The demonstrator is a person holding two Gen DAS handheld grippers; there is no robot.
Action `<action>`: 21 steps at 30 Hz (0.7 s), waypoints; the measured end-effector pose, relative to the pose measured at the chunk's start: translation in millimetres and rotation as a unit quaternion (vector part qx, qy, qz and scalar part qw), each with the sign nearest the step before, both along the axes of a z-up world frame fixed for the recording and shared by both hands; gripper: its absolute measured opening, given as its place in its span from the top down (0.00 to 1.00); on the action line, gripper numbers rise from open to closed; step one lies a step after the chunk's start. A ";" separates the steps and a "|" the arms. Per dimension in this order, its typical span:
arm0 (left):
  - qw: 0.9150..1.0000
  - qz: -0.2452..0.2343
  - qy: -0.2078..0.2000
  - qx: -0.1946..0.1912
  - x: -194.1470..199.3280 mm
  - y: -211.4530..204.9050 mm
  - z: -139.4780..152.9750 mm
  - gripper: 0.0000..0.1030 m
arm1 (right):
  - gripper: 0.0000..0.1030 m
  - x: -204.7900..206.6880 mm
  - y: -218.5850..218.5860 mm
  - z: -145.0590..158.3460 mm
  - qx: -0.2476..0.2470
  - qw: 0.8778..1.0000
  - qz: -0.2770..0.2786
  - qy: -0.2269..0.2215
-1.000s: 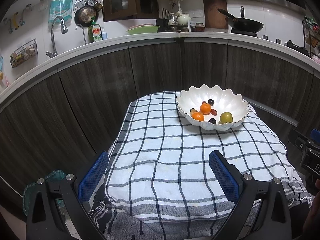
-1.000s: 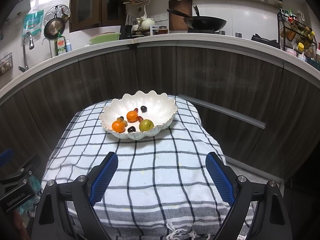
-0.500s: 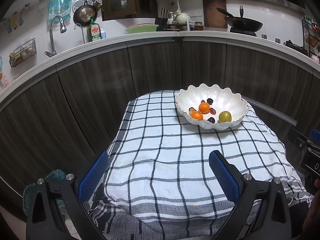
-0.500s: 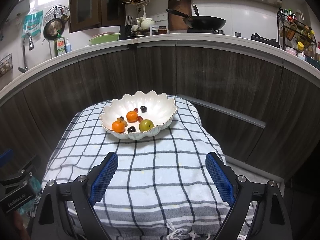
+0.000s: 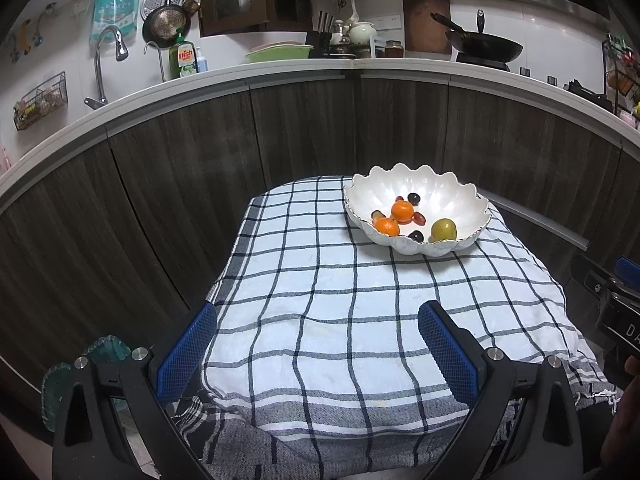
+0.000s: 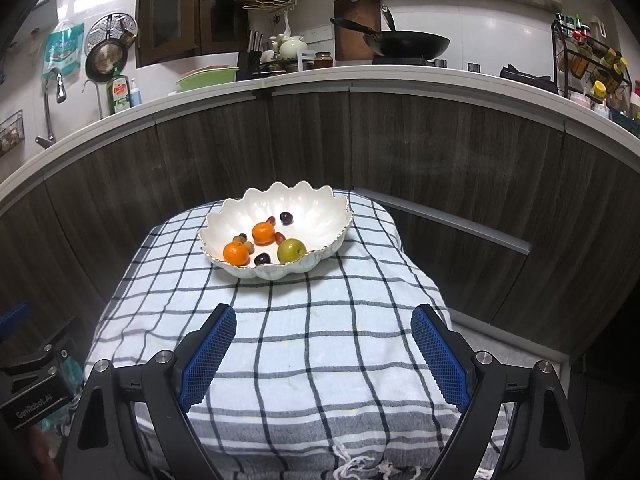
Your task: Organize fruits
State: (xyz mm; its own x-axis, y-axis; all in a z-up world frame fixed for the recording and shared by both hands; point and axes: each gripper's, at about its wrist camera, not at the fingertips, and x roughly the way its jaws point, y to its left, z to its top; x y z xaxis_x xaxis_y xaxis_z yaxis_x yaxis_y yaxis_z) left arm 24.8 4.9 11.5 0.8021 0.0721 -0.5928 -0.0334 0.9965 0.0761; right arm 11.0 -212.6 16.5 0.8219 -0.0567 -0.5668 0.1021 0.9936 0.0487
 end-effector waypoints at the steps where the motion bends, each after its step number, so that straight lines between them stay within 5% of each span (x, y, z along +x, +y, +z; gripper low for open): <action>1: 1.000 0.000 0.000 0.000 -0.1 0.0 0.1 0.01 | 0.12 -0.1 0.2 0.0 0.000 1.000 -0.001 0.000; 21: 1.000 0.003 0.001 0.003 0.9 -0.7 1.0 0.00 | 0.12 -0.6 0.0 -0.4 0.001 1.000 -0.001 0.000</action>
